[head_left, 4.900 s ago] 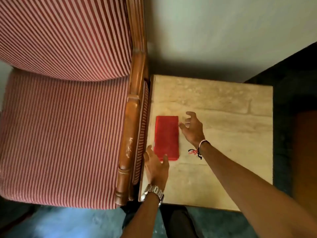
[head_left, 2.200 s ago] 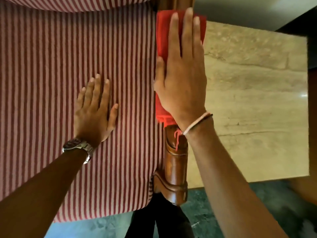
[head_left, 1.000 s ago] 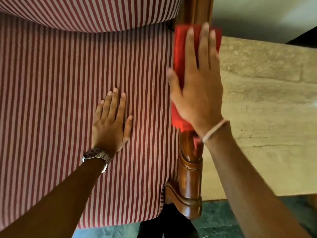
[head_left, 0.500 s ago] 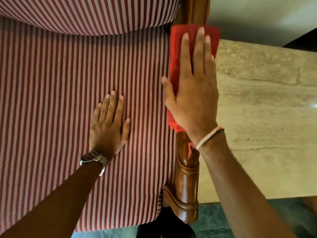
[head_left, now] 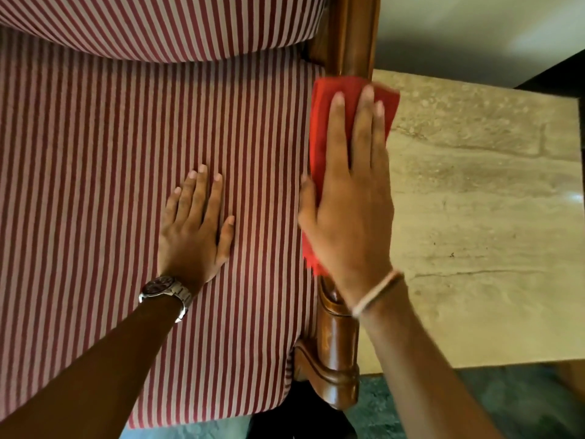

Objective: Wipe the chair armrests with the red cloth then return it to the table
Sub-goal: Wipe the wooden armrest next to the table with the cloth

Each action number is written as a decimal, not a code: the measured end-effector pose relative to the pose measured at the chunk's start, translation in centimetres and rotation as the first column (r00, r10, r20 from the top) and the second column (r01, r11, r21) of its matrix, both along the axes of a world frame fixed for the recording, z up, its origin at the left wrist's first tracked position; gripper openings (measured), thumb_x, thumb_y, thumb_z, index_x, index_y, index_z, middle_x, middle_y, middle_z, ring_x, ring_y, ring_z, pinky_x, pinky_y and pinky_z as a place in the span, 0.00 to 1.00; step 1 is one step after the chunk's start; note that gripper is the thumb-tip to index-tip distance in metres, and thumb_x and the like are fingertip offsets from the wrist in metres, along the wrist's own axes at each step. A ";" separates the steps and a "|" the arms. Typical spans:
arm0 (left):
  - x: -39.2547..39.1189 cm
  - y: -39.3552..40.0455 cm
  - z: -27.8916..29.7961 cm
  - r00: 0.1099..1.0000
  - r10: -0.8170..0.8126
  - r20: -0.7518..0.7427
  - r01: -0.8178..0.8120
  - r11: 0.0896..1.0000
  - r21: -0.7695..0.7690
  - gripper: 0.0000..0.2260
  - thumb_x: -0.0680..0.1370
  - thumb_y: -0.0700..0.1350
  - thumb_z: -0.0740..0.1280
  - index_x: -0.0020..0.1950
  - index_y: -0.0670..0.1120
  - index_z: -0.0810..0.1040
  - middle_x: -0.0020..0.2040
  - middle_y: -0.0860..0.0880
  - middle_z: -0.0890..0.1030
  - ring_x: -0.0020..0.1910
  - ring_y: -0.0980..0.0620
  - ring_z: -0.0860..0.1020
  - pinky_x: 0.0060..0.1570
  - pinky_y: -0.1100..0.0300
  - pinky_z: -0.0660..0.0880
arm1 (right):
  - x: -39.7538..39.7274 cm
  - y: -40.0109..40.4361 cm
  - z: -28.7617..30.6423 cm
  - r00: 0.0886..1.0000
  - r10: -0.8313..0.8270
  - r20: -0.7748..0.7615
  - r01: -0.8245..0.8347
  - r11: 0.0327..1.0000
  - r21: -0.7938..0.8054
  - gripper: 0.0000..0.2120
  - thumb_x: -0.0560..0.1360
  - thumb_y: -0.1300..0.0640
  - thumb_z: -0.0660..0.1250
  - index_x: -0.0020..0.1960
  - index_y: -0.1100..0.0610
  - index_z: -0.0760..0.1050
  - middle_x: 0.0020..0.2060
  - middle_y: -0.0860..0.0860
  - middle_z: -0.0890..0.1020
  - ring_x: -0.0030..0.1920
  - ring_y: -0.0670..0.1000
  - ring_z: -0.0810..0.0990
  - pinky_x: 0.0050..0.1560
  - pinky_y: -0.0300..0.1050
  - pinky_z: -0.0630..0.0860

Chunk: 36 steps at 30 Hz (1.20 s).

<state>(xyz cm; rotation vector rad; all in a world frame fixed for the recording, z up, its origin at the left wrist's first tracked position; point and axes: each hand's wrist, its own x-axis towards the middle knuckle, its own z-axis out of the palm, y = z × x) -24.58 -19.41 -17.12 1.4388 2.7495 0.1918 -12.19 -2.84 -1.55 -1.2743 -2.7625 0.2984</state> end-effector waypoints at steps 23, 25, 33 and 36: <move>0.4 1.0 3.2 0.990 0.033 0.140 -0.027 0.999 -0.045 0.28 0.83 0.53 0.51 0.80 0.39 0.59 0.82 0.37 0.58 0.82 0.40 0.57 0.80 0.42 0.56 | 5.6 -4.6 0.3 0.937 -0.058 -0.344 -0.056 0.949 -0.312 0.34 0.83 0.44 0.60 0.83 0.53 0.51 0.85 0.53 0.49 0.84 0.52 0.52 0.82 0.55 0.63; 1.5 2.0 5.5 0.934 0.139 0.329 -0.139 0.990 -0.021 0.25 0.84 0.51 0.52 0.77 0.38 0.66 0.79 0.35 0.64 0.80 0.38 0.62 0.78 0.42 0.61 | 6.2 -3.7 0.7 0.810 -0.247 -0.533 0.031 0.924 -0.382 0.29 0.83 0.49 0.62 0.81 0.56 0.59 0.82 0.54 0.59 0.80 0.41 0.62 0.75 0.37 0.69; 13.1 4.8 17.0 0.374 0.262 0.890 -0.548 0.836 -0.016 0.33 0.74 0.75 0.44 0.47 0.52 0.77 0.37 0.51 0.81 0.35 0.57 0.81 0.34 0.61 0.80 | 5.3 2.2 0.4 0.709 -0.595 -0.379 0.215 0.694 -0.687 0.13 0.85 0.47 0.58 0.63 0.52 0.75 0.49 0.43 0.82 0.45 0.34 0.80 0.43 0.26 0.73; 14.7 6.9 17.0 0.498 0.360 0.789 -0.528 0.847 -0.053 0.29 0.74 0.73 0.42 0.52 0.53 0.69 0.41 0.53 0.79 0.39 0.55 0.80 0.40 0.53 0.80 | 3.8 1.7 0.3 0.720 -0.572 -0.393 0.219 0.725 -0.653 0.11 0.86 0.49 0.55 0.54 0.53 0.72 0.44 0.46 0.81 0.43 0.42 0.79 0.43 0.35 0.74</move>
